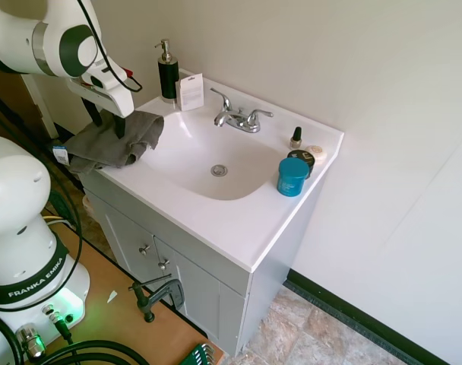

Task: Sanitize the sink

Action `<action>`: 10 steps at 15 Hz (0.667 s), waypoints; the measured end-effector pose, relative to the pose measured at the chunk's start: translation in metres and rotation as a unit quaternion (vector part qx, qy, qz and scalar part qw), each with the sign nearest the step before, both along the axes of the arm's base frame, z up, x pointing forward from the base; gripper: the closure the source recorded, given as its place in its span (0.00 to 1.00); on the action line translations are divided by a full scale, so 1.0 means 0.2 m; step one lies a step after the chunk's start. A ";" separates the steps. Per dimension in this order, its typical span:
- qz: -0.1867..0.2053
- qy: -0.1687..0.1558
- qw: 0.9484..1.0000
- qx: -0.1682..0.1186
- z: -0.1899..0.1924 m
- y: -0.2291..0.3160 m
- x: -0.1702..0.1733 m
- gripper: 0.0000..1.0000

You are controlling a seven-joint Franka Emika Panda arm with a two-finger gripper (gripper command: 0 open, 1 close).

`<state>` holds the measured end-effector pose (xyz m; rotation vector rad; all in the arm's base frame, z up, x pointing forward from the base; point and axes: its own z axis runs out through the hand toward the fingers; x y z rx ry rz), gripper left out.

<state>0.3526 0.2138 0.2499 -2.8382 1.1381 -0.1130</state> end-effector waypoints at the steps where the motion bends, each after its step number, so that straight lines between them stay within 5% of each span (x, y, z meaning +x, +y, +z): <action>1: 0.000 0.002 1.000 -0.003 -0.01 -0.01 0.01 0.00; 2: 0.000 0.004 1.000 -0.004 -0.02 -0.02 0.01 1.00; 10: -0.003 0.017 1.000 -0.003 -0.04 -0.05 0.02 1.00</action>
